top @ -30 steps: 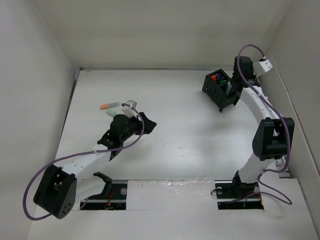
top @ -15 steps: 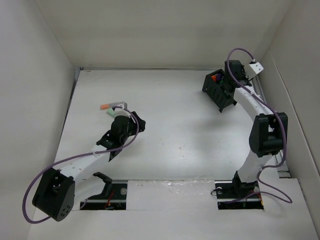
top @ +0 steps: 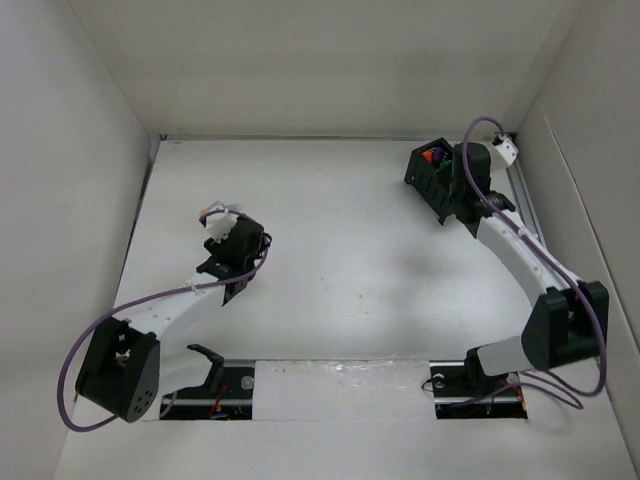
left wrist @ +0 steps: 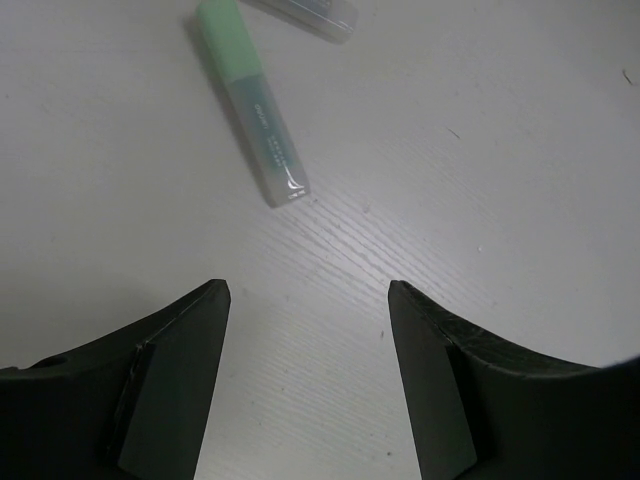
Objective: Sort the stationery into containers
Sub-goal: Place the pen in the storage box, then pick up the pen from the center of the board.
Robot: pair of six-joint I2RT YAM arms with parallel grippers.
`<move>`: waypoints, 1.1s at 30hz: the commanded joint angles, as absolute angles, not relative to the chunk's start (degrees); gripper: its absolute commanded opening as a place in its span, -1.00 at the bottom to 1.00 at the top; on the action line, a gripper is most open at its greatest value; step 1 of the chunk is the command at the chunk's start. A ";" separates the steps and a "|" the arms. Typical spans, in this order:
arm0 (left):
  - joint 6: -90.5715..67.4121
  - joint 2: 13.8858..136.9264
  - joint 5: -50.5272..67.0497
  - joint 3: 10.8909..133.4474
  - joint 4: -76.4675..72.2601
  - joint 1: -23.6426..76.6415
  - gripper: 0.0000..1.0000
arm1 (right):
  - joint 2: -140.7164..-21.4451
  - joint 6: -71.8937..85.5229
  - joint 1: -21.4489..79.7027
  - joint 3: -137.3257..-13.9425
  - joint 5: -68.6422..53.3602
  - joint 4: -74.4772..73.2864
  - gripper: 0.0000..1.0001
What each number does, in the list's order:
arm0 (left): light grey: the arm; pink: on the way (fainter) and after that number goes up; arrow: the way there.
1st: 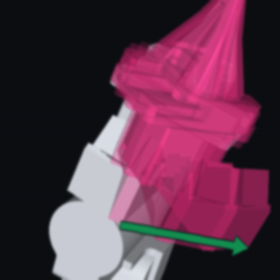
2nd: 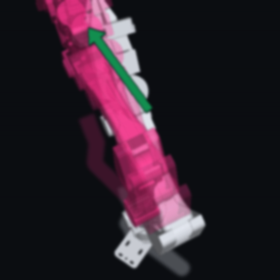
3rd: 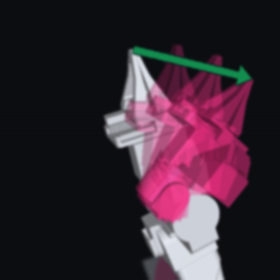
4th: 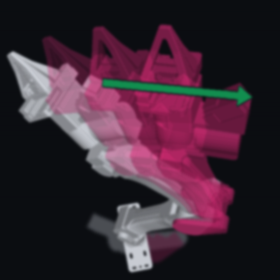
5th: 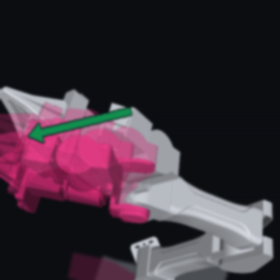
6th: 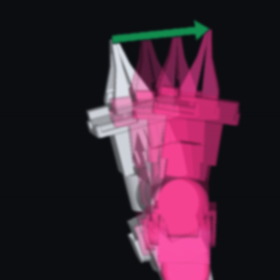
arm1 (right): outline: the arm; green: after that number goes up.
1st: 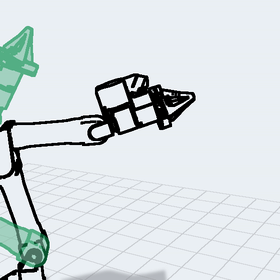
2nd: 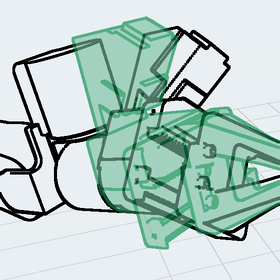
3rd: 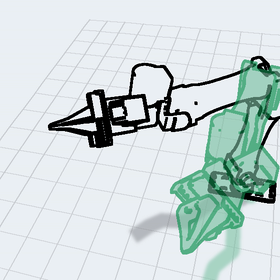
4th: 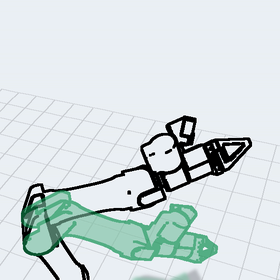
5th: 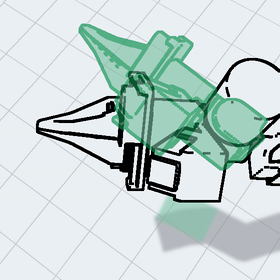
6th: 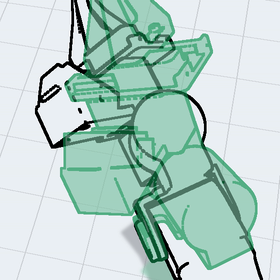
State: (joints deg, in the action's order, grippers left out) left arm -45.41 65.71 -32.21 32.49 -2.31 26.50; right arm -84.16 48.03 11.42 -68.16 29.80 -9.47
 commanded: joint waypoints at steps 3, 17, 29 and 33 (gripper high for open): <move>-50.00 71.71 -39.64 37.78 1.05 25.49 0.23 | -76.38 48.60 17.04 -59.07 8.82 4.30 -1.00; -53.26 93.33 -36.56 53.43 6.42 16.28 0.10 | -84.54 46.23 16.70 -59.41 -9.39 4.83 -0.13; -52.65 99.75 -32.43 57.56 6.59 13.71 -0.03 | -86.92 45.70 16.17 -60.47 -12.57 4.83 -0.06; -52.12 100.55 -31.91 58.27 7.12 13.71 -0.10 | -86.92 45.70 16.17 -60.47 -12.57 4.83 -0.03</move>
State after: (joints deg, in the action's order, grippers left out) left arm -52.16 100.47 -32.36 56.40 5.61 13.67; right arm -87.05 46.33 16.51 -58.15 -11.55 1.80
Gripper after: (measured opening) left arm 0.460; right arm 0.478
